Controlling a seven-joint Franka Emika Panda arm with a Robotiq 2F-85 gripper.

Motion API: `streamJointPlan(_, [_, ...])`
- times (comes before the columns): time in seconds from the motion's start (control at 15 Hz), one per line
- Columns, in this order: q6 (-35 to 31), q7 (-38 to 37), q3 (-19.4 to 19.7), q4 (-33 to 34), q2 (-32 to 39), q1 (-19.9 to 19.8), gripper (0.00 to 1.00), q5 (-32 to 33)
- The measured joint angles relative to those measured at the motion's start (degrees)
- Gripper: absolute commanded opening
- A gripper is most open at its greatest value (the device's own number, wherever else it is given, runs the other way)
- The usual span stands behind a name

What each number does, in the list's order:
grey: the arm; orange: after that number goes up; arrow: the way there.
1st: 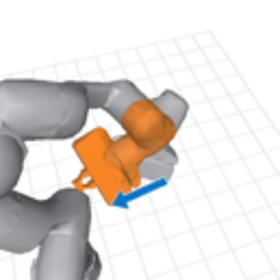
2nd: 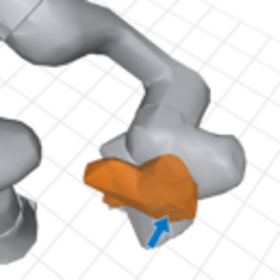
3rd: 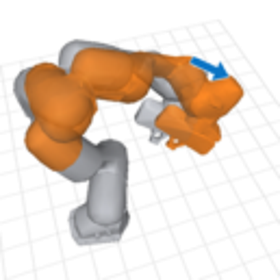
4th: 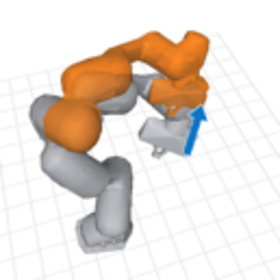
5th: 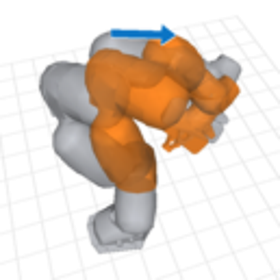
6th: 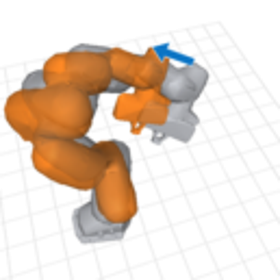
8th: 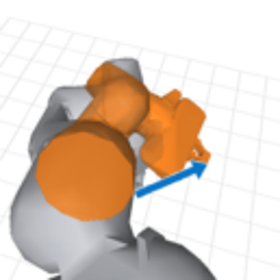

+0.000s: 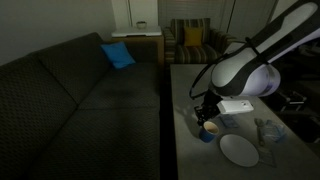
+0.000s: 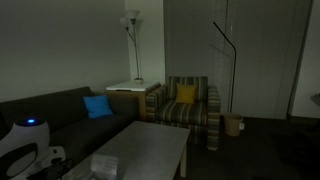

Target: Move mug from the white plate to the table

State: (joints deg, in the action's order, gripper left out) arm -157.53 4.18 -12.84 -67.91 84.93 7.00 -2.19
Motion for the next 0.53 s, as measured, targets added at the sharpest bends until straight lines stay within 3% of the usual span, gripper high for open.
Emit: streamJointPlan(0.53, [0.50, -0.34, 2.31, -2.99, 0.33, -0.17, 0.03, 0.00])
